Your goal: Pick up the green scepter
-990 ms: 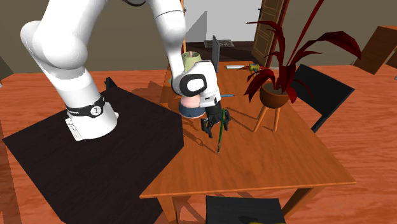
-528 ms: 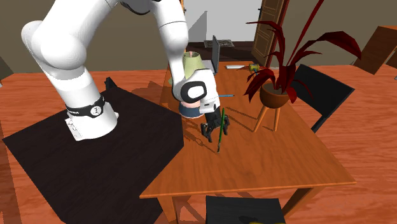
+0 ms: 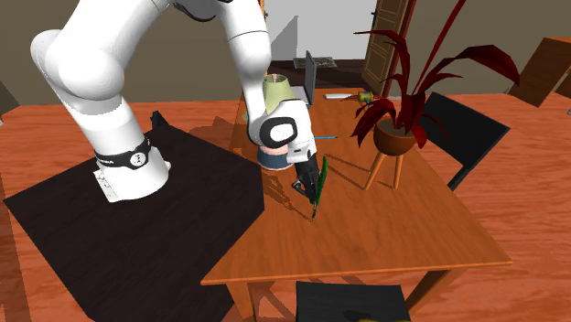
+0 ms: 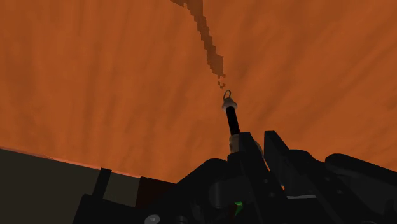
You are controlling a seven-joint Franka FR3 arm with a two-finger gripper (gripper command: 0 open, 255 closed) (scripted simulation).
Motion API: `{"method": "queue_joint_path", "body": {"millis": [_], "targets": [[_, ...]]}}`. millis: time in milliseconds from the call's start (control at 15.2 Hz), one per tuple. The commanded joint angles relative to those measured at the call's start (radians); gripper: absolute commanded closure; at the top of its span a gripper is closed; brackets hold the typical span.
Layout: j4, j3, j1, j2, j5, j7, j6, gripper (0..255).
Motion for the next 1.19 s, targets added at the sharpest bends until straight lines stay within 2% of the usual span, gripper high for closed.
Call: {"method": "queue_joint_path", "body": {"millis": [0,1122], "targets": [[0.000,0.000,0.000,0.000,0.000,0.000,0.000,255],[-0.118,-0.127,0.106,0.209,-0.034,-0.045,-0.099,255]]}}
